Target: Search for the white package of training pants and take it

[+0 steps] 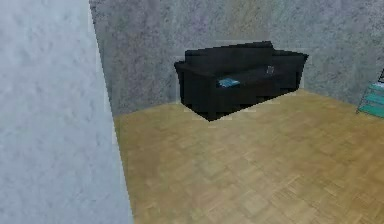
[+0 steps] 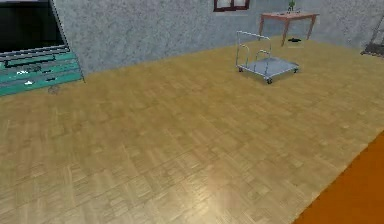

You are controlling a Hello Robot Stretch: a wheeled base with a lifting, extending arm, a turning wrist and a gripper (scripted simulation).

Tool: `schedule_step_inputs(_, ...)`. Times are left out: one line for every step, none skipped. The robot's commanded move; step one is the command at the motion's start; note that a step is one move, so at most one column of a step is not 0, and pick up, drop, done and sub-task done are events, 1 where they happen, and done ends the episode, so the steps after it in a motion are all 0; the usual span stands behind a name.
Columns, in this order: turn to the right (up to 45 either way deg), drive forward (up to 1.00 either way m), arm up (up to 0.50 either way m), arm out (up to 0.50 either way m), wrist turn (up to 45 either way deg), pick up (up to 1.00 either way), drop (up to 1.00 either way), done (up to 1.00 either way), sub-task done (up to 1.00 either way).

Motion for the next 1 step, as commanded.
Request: schedule_step_inputs(0.0, 1.00, 0.00, 0.00, 0.0, 0.00, 0.00, 0.00, 0.00)
